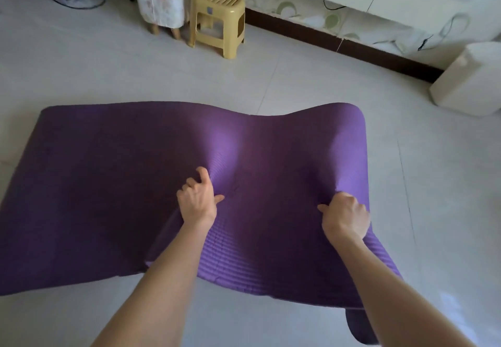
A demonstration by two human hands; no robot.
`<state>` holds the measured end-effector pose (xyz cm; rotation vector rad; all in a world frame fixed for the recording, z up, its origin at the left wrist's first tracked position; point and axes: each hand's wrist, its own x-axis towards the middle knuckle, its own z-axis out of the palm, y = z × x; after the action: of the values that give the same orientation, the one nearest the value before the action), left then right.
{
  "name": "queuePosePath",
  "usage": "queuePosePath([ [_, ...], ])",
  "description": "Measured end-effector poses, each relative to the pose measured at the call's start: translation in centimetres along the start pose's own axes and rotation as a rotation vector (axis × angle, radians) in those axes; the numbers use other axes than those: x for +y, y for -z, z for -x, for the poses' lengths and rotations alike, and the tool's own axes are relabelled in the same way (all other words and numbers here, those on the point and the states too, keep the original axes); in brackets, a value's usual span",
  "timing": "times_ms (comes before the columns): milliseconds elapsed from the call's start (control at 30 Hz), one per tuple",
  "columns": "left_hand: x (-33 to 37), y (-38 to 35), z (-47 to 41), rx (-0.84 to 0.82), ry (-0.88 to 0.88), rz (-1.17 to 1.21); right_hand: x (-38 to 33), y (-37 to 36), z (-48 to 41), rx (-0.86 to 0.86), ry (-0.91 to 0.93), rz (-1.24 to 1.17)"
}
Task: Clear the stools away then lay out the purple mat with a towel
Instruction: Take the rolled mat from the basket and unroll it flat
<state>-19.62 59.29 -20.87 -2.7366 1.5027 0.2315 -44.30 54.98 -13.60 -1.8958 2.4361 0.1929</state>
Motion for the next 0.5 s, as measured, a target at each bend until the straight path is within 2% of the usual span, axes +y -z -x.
queuePosePath([
  [133, -2.9, -4.8, -1.0, -0.025, 0.030, -0.044, -2.3, -7.7, 1.3, -0.075, -0.024, -0.036],
  [300, -6.3, -12.8, 0.0, -0.077, -0.001, -0.182, -3.8, -16.6, 2.9, -0.103, 0.013, 0.052],
  [500, -9.1, -19.8, 0.7, -0.116, -0.007, -0.205, -3.9, -23.0, 3.2, -0.110, -0.007, 0.133],
])
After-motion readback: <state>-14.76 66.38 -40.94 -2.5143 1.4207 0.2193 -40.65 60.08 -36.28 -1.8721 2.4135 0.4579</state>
